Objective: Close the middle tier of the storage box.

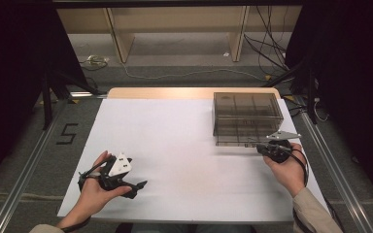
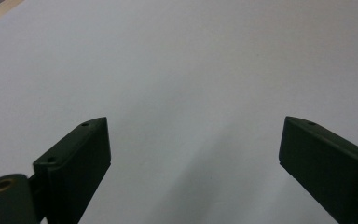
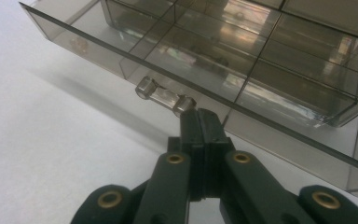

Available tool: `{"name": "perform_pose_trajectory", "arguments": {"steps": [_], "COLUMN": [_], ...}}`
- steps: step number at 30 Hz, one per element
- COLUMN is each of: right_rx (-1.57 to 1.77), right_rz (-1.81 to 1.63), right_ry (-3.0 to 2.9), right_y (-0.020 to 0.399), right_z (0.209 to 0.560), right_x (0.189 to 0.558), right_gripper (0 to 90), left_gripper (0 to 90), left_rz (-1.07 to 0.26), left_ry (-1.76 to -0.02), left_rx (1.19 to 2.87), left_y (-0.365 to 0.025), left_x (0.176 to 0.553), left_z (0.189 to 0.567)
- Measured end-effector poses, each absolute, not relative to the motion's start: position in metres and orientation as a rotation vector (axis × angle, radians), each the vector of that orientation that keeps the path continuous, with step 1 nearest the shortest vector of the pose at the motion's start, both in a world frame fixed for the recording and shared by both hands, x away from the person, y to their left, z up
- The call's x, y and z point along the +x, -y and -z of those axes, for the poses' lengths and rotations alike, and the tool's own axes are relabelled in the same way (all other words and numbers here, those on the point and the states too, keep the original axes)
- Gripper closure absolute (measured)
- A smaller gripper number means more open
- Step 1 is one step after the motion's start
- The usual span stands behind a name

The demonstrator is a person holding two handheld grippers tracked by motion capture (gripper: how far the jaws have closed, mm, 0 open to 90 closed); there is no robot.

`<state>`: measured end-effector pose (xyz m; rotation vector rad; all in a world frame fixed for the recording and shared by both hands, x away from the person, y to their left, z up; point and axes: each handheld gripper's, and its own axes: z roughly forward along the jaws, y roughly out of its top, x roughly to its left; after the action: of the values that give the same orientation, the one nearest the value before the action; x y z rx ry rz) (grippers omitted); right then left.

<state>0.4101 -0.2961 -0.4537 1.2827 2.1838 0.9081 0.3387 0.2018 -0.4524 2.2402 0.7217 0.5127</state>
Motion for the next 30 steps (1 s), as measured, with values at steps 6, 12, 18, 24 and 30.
{"name": "perform_pose_trajectory", "arguments": {"steps": [6, 12, 18, 24, 30], "right_rx": [1.282, 1.280, 1.278, 1.281, 1.286], "right_rz": [-0.897, -0.891, -0.890, -0.883, -0.887], "right_ry": [-2.177, -2.181, -2.176, -2.167, -2.161], "right_y": [0.2943, 0.2936, 0.2929, 0.2928, 0.2931], "right_z": [0.4549, 0.4564, 0.4568, 0.4567, 0.4567], "right_x": [0.4130, 0.4146, 0.4163, 0.4179, 0.4193], "right_gripper": [90.0, 90.0, 90.0, 90.0, 90.0], "left_gripper": [8.9, 8.9, 8.9, 8.9, 9.0], "left_rz": [-0.515, -0.517, -0.517, -0.517, -0.517], "left_ry": [-0.724, -0.725, -0.725, -0.725, -0.725], "left_rx": [2.239, 2.243, 2.245, 2.243, 2.242], "left_y": [-0.2033, -0.2027, -0.2026, -0.2026, -0.2028], "left_x": [0.3386, 0.3389, 0.3390, 0.3389, 0.3392], "left_z": [0.4522, 0.4522, 0.4525, 0.4524, 0.4521]}}
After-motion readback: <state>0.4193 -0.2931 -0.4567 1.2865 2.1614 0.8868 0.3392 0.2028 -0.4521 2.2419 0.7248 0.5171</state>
